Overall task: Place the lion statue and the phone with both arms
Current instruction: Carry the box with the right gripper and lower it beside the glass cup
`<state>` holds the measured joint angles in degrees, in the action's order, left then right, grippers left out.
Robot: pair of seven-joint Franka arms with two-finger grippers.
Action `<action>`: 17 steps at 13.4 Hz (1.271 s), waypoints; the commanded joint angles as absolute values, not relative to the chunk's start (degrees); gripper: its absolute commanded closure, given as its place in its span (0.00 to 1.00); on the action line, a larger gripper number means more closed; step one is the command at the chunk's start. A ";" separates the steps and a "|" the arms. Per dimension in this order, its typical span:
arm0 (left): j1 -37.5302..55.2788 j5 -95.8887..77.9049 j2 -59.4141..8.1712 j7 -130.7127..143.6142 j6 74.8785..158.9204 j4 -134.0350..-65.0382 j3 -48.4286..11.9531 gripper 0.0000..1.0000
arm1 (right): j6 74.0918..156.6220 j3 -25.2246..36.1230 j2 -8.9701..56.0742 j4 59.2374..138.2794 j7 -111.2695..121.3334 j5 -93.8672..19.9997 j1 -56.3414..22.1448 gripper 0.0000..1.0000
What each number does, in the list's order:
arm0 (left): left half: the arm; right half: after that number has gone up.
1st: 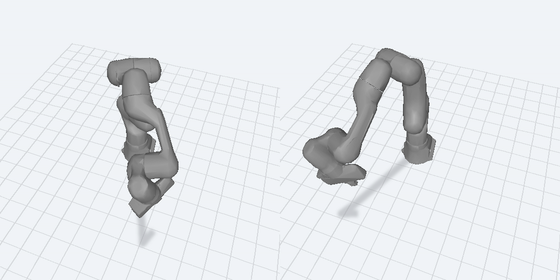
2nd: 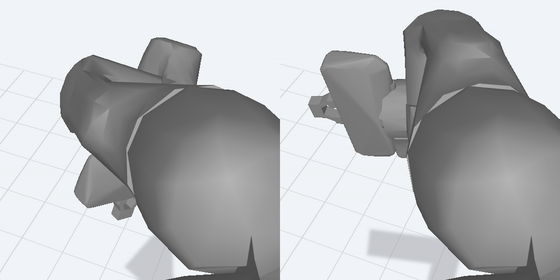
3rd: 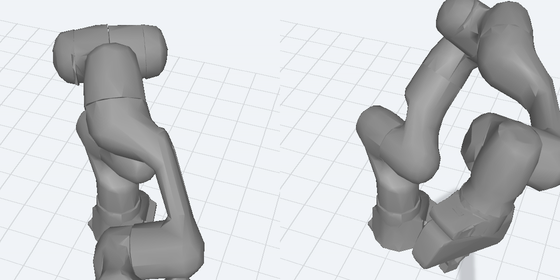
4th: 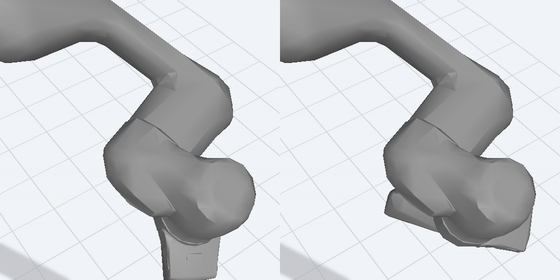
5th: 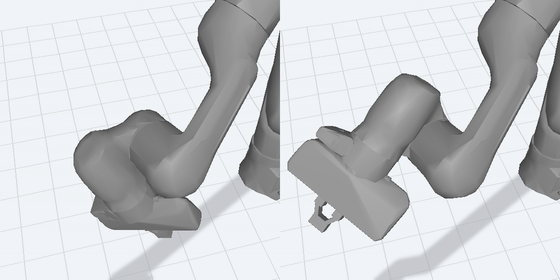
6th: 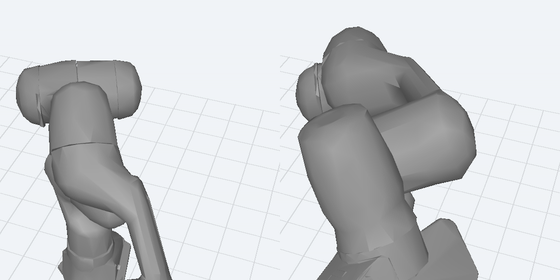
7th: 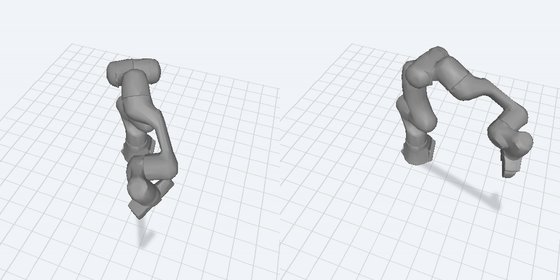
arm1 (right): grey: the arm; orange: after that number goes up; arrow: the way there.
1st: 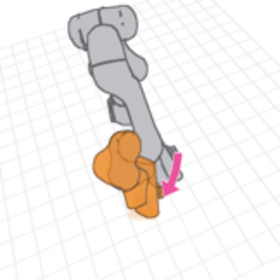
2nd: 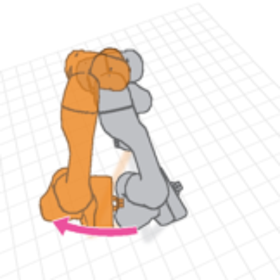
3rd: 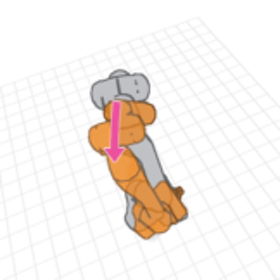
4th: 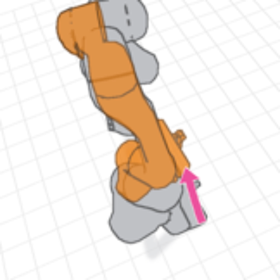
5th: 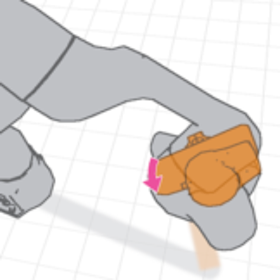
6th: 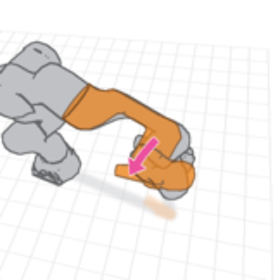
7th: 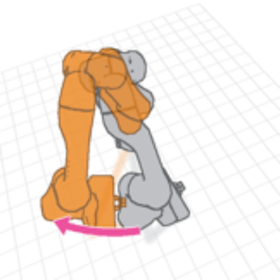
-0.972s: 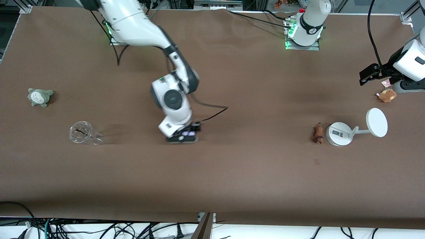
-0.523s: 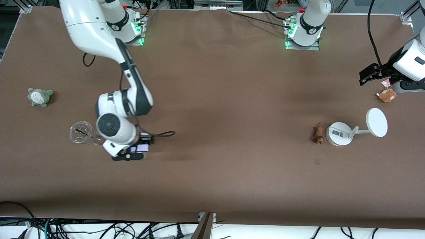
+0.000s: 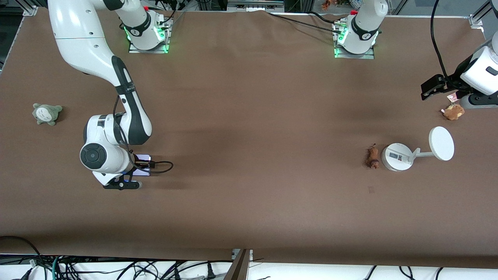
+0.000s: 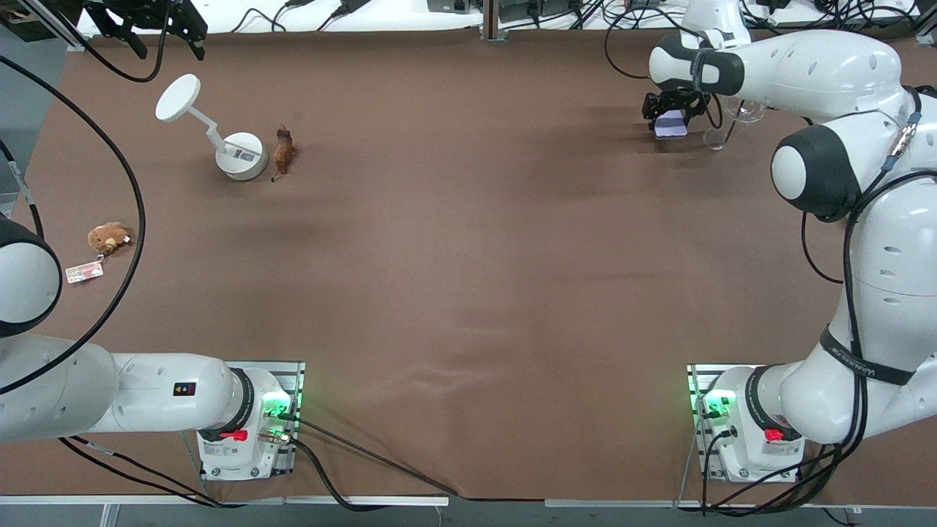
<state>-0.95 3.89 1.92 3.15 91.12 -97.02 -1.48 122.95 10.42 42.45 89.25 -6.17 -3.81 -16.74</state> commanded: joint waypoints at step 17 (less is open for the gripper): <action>-0.53 2.90 1.58 1.84 89.56 -95.45 -1.49 0.00 | 117.10 10.28 32.82 84.47 -0.12 -3.25 -15.91 0.00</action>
<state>-0.81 3.89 1.92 2.99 91.04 -97.00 -1.53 120.76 10.24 37.54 84.54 -3.26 -3.62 -16.62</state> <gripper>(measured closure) 0.000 0.000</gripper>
